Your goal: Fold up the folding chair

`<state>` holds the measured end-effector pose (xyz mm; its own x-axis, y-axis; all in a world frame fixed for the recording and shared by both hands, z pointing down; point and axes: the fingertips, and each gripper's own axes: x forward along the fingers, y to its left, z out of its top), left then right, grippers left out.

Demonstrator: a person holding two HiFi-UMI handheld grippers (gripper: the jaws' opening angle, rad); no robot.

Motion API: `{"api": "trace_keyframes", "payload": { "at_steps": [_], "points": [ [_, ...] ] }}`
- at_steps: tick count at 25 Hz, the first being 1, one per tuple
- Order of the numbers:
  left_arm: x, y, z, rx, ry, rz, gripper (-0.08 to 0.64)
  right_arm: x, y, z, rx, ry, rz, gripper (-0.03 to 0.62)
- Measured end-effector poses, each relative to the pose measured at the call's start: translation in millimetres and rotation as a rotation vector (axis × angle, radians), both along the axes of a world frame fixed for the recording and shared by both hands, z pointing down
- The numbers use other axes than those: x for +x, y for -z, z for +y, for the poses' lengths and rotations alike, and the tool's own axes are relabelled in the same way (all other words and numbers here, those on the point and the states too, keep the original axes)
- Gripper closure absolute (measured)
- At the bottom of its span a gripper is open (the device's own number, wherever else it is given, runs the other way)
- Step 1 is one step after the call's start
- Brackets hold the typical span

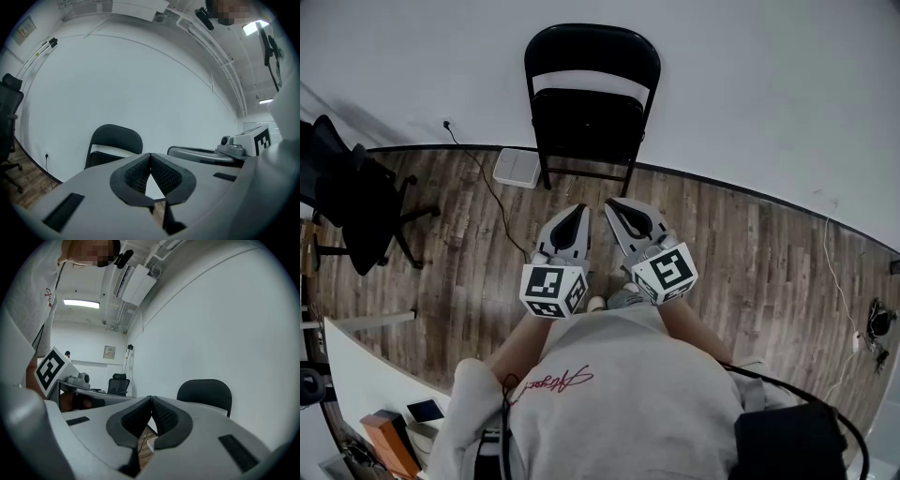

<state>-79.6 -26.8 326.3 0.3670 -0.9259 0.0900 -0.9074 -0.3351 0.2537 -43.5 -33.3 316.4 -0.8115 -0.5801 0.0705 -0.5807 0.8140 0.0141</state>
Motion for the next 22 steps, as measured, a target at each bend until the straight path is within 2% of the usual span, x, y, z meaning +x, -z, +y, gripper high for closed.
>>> {"api": "trace_keyframes", "payload": {
  "at_steps": [7, 14, 22],
  "points": [
    [14, 7, 19, 0.003, -0.043, 0.046, 0.543, 11, 4, 22, 0.011, -0.016, 0.013, 0.575],
    [27, 16, 22, 0.031, -0.064, 0.028, 0.543, 25, 5, 32, 0.018, -0.042, 0.011, 0.575],
    [31, 17, 24, 0.028, -0.07, 0.016, 0.543, 30, 3, 35, 0.022, -0.041, 0.021, 0.575]
  ]
}}
